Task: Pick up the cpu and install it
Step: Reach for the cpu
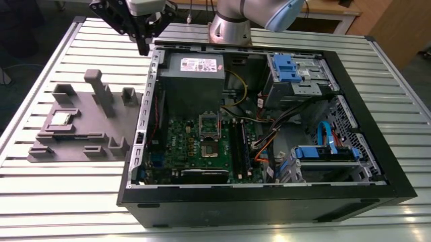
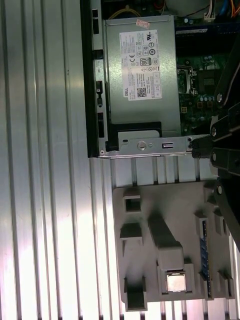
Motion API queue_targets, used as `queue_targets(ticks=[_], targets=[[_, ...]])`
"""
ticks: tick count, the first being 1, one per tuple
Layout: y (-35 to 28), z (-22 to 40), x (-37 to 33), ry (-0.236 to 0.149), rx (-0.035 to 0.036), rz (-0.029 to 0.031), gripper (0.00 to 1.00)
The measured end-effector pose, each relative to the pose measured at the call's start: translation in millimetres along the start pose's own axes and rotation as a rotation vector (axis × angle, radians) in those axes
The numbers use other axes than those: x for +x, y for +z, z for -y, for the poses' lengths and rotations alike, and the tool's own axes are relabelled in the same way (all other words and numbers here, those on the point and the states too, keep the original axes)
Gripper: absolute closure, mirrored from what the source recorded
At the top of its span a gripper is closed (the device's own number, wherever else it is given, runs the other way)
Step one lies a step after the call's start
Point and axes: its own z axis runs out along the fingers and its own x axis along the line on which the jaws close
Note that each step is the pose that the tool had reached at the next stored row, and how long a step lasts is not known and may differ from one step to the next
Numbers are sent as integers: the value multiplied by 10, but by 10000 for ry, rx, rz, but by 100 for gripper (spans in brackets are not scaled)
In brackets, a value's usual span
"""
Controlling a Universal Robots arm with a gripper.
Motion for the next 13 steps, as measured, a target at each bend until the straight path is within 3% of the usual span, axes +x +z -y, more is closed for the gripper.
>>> queue_targets(ticks=[6,13], targets=[[0,2,16,2,1,-6,90],[0,8,99,1,1,-5,90]])
